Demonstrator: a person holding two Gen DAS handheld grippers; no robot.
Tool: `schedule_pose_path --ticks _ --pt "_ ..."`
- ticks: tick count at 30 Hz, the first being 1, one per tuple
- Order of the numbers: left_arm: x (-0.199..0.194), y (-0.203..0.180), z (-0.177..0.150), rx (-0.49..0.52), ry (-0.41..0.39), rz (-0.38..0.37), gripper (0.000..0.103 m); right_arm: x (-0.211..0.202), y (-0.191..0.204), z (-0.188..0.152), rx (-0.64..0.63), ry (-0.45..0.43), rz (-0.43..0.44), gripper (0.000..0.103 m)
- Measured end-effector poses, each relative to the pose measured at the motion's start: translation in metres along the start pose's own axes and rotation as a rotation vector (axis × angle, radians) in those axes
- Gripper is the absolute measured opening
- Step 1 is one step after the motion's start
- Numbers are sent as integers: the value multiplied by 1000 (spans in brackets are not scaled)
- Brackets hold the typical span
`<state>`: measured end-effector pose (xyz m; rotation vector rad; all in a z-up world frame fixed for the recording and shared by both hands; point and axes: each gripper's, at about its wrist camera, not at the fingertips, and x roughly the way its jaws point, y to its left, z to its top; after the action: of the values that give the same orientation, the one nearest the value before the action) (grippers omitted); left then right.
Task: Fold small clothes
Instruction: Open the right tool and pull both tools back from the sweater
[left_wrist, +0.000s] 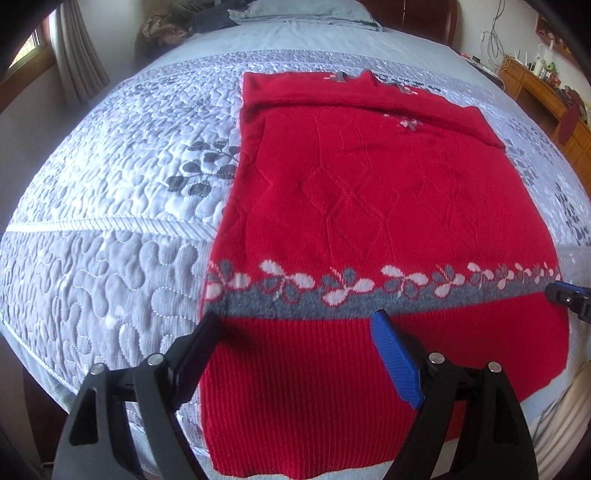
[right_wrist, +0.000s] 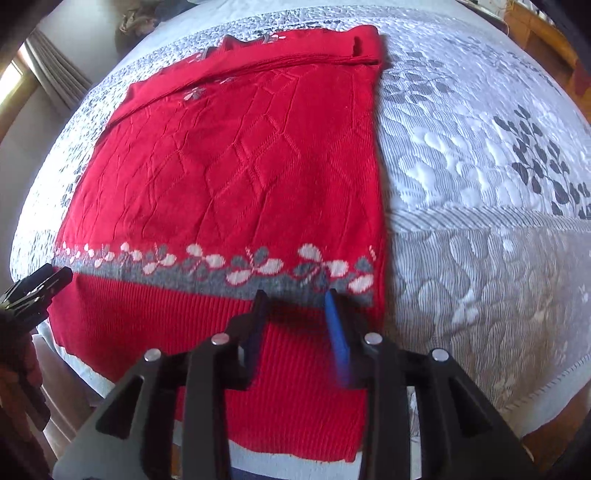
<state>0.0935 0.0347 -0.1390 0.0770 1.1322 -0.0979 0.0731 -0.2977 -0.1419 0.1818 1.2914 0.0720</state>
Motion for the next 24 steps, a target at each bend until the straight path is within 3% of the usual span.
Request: schedule_pose_path --ticks 9,16,21,24 --pt "-12 8 -10 0 1 10 84 -16 -2 -15 18 -4 24 38" --pt "-11 39 -12 -44 53 4 86 -34 -15 -22 28 -21 19 53" --pt "-2 48 -14 -52 90 -13 87 -28 -20 -27 45 27 64 55" --pt "-4 44 -18 -27 90 -8 89 -26 -19 -31 32 42 48 58"
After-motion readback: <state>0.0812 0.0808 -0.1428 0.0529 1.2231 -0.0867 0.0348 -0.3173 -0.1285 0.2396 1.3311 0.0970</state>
